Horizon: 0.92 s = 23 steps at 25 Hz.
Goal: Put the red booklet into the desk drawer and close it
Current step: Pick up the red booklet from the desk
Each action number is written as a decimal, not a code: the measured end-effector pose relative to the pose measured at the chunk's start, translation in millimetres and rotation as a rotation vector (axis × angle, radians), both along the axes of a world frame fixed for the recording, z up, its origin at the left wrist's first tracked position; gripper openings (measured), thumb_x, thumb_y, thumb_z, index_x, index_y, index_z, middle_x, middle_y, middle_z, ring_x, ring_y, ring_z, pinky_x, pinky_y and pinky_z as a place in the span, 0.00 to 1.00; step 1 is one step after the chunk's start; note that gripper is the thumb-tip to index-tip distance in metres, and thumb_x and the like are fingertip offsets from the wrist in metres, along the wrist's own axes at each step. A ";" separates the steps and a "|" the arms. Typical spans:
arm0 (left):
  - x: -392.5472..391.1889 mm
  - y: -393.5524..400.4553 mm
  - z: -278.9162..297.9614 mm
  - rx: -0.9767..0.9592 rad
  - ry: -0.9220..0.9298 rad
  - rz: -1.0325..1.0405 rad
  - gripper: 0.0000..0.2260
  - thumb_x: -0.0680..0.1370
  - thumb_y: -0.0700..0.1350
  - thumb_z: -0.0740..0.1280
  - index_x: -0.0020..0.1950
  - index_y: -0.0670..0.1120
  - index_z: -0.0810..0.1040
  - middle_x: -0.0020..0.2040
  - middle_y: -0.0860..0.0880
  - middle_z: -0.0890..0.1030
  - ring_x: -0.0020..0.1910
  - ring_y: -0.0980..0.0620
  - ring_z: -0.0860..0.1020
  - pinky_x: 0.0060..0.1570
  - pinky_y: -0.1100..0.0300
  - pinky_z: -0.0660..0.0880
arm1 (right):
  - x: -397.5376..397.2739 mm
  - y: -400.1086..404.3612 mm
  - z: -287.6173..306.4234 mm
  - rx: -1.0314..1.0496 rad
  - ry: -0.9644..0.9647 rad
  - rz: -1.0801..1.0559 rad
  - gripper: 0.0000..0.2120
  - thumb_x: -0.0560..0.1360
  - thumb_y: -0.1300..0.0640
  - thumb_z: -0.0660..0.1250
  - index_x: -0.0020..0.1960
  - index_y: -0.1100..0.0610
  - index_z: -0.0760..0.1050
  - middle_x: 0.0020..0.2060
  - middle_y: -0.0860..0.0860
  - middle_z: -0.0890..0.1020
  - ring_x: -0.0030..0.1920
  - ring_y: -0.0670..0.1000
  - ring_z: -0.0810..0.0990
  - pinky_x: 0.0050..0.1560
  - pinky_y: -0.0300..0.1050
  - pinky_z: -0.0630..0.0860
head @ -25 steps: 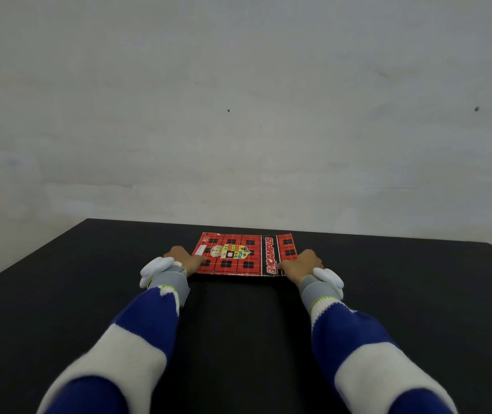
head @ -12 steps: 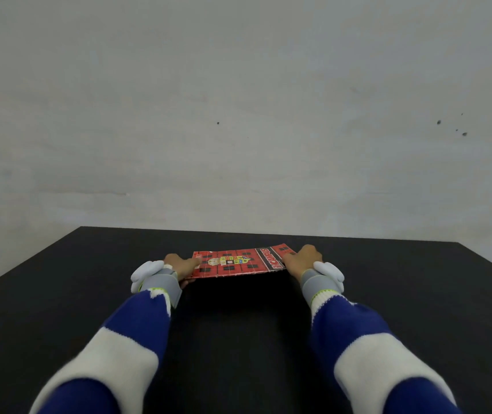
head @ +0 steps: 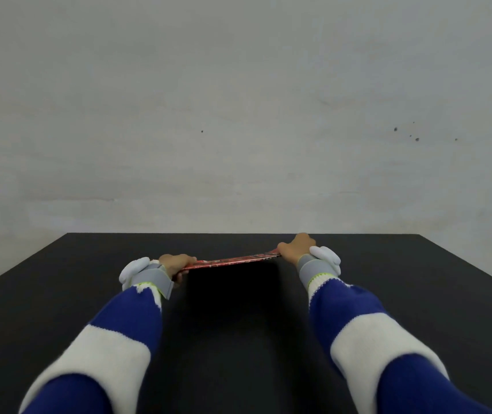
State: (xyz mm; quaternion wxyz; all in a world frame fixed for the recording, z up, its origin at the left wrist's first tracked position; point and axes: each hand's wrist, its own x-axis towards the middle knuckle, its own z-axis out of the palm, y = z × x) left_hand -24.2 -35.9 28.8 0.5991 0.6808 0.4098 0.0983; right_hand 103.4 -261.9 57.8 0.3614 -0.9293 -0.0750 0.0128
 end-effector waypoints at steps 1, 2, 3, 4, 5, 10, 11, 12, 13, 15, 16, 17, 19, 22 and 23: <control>-1.5 -3.4 1.3 -0.053 -0.018 -0.024 0.13 0.78 0.42 0.67 0.34 0.41 0.71 0.19 0.49 0.72 0.08 0.60 0.64 0.13 0.77 0.60 | -3.1 -4.7 3.1 -0.006 -0.004 -0.003 0.14 0.72 0.53 0.65 0.51 0.62 0.74 0.44 0.56 0.80 0.41 0.57 0.78 0.39 0.43 0.71; -2.9 -7.9 3.1 -0.113 -0.032 -0.052 0.12 0.79 0.41 0.65 0.35 0.41 0.71 0.25 0.47 0.73 0.08 0.60 0.66 0.12 0.76 0.59 | -4.9 -9.2 5.6 -0.013 -0.009 -0.008 0.13 0.72 0.53 0.65 0.49 0.62 0.73 0.38 0.54 0.78 0.36 0.55 0.75 0.38 0.43 0.71; -4.2 -11.6 4.7 -0.168 -0.039 -0.085 0.12 0.79 0.41 0.63 0.36 0.40 0.70 0.30 0.46 0.73 0.09 0.59 0.68 0.11 0.76 0.59 | -5.2 -12.7 8.1 -0.020 -0.015 -0.012 0.12 0.71 0.53 0.66 0.48 0.61 0.73 0.33 0.52 0.75 0.34 0.53 0.74 0.38 0.43 0.71; -5.1 -16.4 6.4 -0.210 -0.040 -0.122 0.12 0.80 0.41 0.62 0.37 0.40 0.70 0.31 0.44 0.74 0.10 0.59 0.70 0.10 0.76 0.59 | -5.8 -17.4 10.8 -0.024 -0.020 -0.015 0.11 0.71 0.53 0.66 0.46 0.61 0.72 0.30 0.52 0.72 0.32 0.52 0.73 0.37 0.43 0.71; -6.4 -20.2 7.7 -0.243 -0.039 -0.155 0.12 0.81 0.40 0.60 0.38 0.40 0.70 0.30 0.43 0.77 0.10 0.58 0.71 0.10 0.76 0.59 | -6.9 -21.9 13.4 -0.032 -0.025 -0.015 0.11 0.71 0.53 0.66 0.45 0.61 0.72 0.29 0.52 0.71 0.30 0.51 0.72 0.36 0.43 0.71; -4.2 -38.8 10.6 -0.390 -0.020 -0.300 0.10 0.82 0.39 0.56 0.43 0.40 0.72 0.47 0.36 0.82 0.09 0.59 0.67 0.10 0.74 0.62 | -15.2 -50.2 24.1 -0.056 -0.050 -0.041 0.11 0.70 0.52 0.66 0.43 0.59 0.71 0.29 0.52 0.72 0.29 0.50 0.71 0.35 0.42 0.70; -3.2 -41.8 11.4 -0.420 -0.021 -0.322 0.10 0.82 0.39 0.55 0.44 0.39 0.72 0.50 0.36 0.81 0.09 0.60 0.67 0.10 0.74 0.63 | -15.8 -54.5 25.8 -0.059 -0.049 -0.047 0.11 0.70 0.52 0.66 0.43 0.59 0.71 0.29 0.52 0.72 0.30 0.51 0.71 0.34 0.42 0.70; -2.0 -44.9 11.8 -0.446 -0.025 -0.339 0.10 0.82 0.38 0.54 0.45 0.38 0.72 0.53 0.36 0.80 0.09 0.60 0.67 0.10 0.74 0.63 | -17.1 -58.8 27.7 -0.064 -0.050 -0.049 0.10 0.70 0.52 0.66 0.43 0.59 0.71 0.29 0.51 0.73 0.30 0.51 0.71 0.34 0.41 0.69; -0.8 -50.7 12.6 -0.469 -0.025 -0.364 0.11 0.82 0.38 0.53 0.46 0.37 0.73 0.56 0.36 0.78 0.10 0.60 0.67 0.10 0.74 0.63 | -19.1 -66.4 29.4 -0.069 -0.051 -0.058 0.10 0.70 0.52 0.65 0.42 0.59 0.71 0.29 0.52 0.73 0.30 0.51 0.71 0.33 0.41 0.69; 0.7 -60.5 13.6 -0.522 -0.031 -0.409 0.12 0.81 0.37 0.51 0.48 0.36 0.73 0.51 0.36 0.82 0.10 0.60 0.67 0.10 0.74 0.63 | -21.7 -78.4 32.4 -0.067 -0.047 -0.081 0.10 0.70 0.52 0.65 0.42 0.59 0.72 0.29 0.52 0.74 0.30 0.51 0.72 0.33 0.40 0.68; 1.7 -67.9 13.6 -0.539 -0.031 -0.431 0.12 0.81 0.37 0.51 0.48 0.35 0.73 0.44 0.36 0.85 0.10 0.60 0.68 0.10 0.74 0.63 | -22.6 -86.9 32.9 -0.061 -0.046 -0.094 0.10 0.70 0.52 0.64 0.42 0.59 0.72 0.29 0.52 0.75 0.30 0.51 0.73 0.34 0.40 0.69; 2.0 -74.8 14.2 -0.553 -0.028 -0.447 0.12 0.81 0.37 0.50 0.49 0.34 0.73 0.38 0.35 0.85 0.10 0.60 0.68 0.10 0.73 0.64 | -24.0 -95.0 33.4 -0.059 -0.046 -0.102 0.09 0.70 0.52 0.64 0.42 0.59 0.72 0.29 0.52 0.75 0.30 0.51 0.73 0.36 0.41 0.70; 4.4 -86.9 14.3 -0.576 -0.037 -0.474 0.12 0.81 0.37 0.50 0.52 0.34 0.72 0.34 0.34 0.85 0.11 0.60 0.68 0.11 0.73 0.65 | -26.7 -109.2 36.6 -0.062 -0.052 -0.133 0.09 0.71 0.53 0.63 0.41 0.60 0.72 0.29 0.52 0.75 0.32 0.53 0.75 0.38 0.42 0.71; 7.7 -106.2 16.6 -0.603 -0.030 -0.511 0.13 0.81 0.37 0.49 0.51 0.34 0.72 0.34 0.34 0.85 0.11 0.60 0.69 0.11 0.73 0.65 | -32.2 -129.9 39.6 -0.071 -0.069 -0.173 0.09 0.71 0.53 0.63 0.42 0.60 0.71 0.29 0.53 0.75 0.35 0.55 0.76 0.38 0.42 0.71; 10.1 -112.6 16.9 -0.617 -0.027 -0.529 0.13 0.81 0.37 0.49 0.51 0.33 0.72 0.34 0.33 0.85 0.11 0.60 0.69 0.11 0.73 0.65 | -34.9 -137.1 41.0 -0.080 -0.077 -0.191 0.09 0.71 0.54 0.63 0.42 0.60 0.71 0.30 0.53 0.76 0.36 0.55 0.76 0.38 0.42 0.71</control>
